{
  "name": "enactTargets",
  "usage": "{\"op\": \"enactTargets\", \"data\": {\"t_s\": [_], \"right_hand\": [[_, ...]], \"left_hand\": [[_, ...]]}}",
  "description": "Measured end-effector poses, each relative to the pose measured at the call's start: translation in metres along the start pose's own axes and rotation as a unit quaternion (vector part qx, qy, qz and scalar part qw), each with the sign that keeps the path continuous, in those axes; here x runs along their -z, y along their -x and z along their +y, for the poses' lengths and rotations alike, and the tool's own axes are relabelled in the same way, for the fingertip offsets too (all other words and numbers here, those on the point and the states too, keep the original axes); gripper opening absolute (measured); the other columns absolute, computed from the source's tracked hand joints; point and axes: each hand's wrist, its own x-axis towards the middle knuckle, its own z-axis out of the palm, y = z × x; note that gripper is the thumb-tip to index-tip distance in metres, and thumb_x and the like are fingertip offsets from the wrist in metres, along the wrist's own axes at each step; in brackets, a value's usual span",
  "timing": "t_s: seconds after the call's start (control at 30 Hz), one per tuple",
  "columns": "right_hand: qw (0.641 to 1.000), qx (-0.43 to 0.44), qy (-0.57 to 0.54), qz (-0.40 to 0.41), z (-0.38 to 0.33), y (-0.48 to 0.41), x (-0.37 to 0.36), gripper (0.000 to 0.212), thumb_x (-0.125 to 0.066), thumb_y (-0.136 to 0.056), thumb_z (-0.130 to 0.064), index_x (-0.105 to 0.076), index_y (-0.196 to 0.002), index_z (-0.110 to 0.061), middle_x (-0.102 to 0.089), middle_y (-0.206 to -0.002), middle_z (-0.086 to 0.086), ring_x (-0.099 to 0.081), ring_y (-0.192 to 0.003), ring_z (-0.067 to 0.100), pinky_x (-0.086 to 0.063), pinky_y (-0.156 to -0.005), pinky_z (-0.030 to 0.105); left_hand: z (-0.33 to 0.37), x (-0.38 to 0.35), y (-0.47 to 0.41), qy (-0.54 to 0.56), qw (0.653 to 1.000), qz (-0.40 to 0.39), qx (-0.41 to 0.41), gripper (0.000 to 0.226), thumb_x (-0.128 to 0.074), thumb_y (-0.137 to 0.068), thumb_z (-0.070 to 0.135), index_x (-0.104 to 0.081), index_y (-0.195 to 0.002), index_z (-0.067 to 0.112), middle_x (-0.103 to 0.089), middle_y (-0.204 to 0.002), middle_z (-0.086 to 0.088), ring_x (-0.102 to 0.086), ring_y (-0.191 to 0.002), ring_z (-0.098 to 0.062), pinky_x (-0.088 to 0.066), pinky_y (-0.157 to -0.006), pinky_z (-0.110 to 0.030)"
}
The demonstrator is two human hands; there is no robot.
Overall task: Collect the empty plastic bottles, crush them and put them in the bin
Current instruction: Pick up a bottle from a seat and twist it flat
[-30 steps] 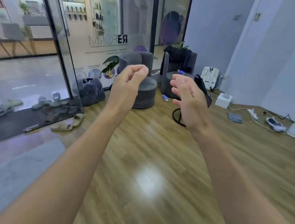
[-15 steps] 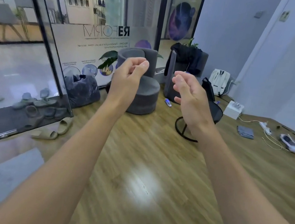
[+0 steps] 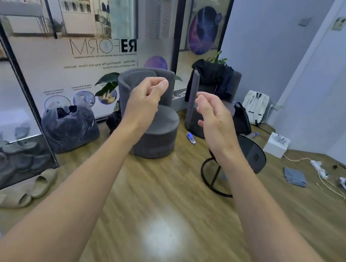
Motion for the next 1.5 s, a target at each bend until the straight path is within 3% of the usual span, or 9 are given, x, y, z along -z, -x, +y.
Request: {"op": "enactTargets", "data": {"t_s": [0.17, 0.33, 0.47, 0.67, 0.87, 1.2, 1.33, 1.5], "right_hand": [[1.0, 0.003, -0.01, -0.028, 0.039, -0.112, -0.008, 0.037, -0.046, -0.099, -0.045, -0.058, -0.13, -0.028, -0.062, -0.117, -0.021, -0.057, -0.111, -0.007, -0.048, -0.104, 0.038], [0.998, -0.009, -0.011, -0.066, 0.084, -0.211, -0.036, 0.038, -0.046, -0.096, -0.049, -0.059, -0.128, -0.032, -0.062, -0.119, -0.023, -0.056, -0.115, -0.004, -0.047, -0.105, 0.04], [0.997, -0.011, -0.008, -0.071, 0.121, -0.293, -0.062, 0.041, -0.046, -0.093, -0.052, -0.059, -0.128, -0.033, -0.062, -0.117, -0.025, -0.057, -0.114, -0.006, -0.047, -0.105, 0.04], [0.997, -0.033, 0.015, -0.075, 0.167, -0.418, -0.108, 0.041, -0.046, -0.097, -0.049, -0.058, -0.131, -0.03, -0.062, -0.124, -0.019, -0.056, -0.117, -0.001, -0.045, -0.106, 0.042], [0.995, -0.051, 0.004, -0.082, 0.219, -0.532, -0.153, 0.043, -0.047, -0.091, -0.053, -0.059, -0.127, -0.033, -0.062, -0.116, -0.025, -0.057, -0.113, -0.006, -0.047, -0.104, 0.04], [0.987, -0.107, -0.04, -0.112, 0.333, -0.717, -0.23, 0.038, -0.051, -0.092, -0.048, -0.06, -0.125, -0.031, -0.062, -0.11, -0.024, -0.057, -0.113, -0.002, -0.047, -0.105, 0.041], [0.979, -0.154, -0.038, -0.129, 0.376, -0.767, -0.263, 0.031, -0.051, -0.092, -0.048, -0.061, -0.119, -0.034, -0.062, -0.107, -0.026, -0.058, -0.109, -0.004, -0.048, -0.104, 0.042], [0.965, -0.217, -0.014, -0.149, 0.451, -0.827, -0.312, 0.026, -0.052, -0.09, -0.049, -0.061, -0.113, -0.038, -0.062, -0.105, -0.027, -0.058, -0.109, -0.002, -0.047, -0.105, 0.043]], "left_hand": [[-0.037, -0.021, -0.098, -0.029, 0.999, 0.024, 0.007, 0.016, -0.051, -0.095, 0.041, -0.063, -0.103, 0.033, -0.06, -0.088, 0.009, -0.056, -0.079, -0.004, -0.053, -0.077, -0.034], [-0.087, -0.026, -0.193, -0.031, 0.997, 0.054, 0.038, 0.016, -0.048, -0.097, 0.038, -0.063, -0.096, 0.033, -0.058, -0.089, 0.006, -0.053, -0.082, -0.011, -0.047, -0.072, -0.03], [-0.134, -0.028, -0.281, -0.018, 0.997, 0.06, 0.051, 0.022, -0.045, -0.093, 0.044, -0.064, -0.094, 0.031, -0.061, -0.099, 0.003, -0.055, -0.088, -0.013, -0.048, -0.077, -0.032], [-0.2, -0.03, -0.406, -0.015, 0.996, 0.055, 0.071, 0.02, -0.046, -0.099, 0.038, -0.063, -0.096, 0.028, -0.058, -0.096, 0.003, -0.052, -0.084, -0.012, -0.046, -0.072, -0.027], [-0.262, -0.03, -0.513, -0.025, 0.993, 0.069, 0.09, 0.019, -0.046, -0.1, 0.034, -0.064, -0.098, 0.029, -0.06, -0.091, 0.008, -0.053, -0.08, -0.008, -0.046, -0.065, -0.021], [-0.385, -0.022, -0.681, -0.104, 0.976, 0.08, 0.173, 0.013, -0.051, -0.096, 0.039, -0.063, -0.098, 0.035, -0.064, -0.093, 0.009, -0.056, -0.076, -0.007, -0.049, -0.073, -0.029], [-0.437, -0.016, -0.734, -0.127, 0.966, 0.064, 0.215, 0.007, -0.054, -0.093, 0.041, -0.061, -0.094, 0.04, -0.066, -0.101, 0.01, -0.059, -0.094, -0.009, -0.05, -0.09, -0.034], [-0.535, -0.009, -0.797, -0.113, 0.95, 0.064, 0.285, 0.006, -0.058, -0.088, 0.039, -0.064, -0.088, 0.036, -0.065, -0.087, 0.009, -0.057, -0.085, -0.014, -0.047, -0.082, -0.034]]}}
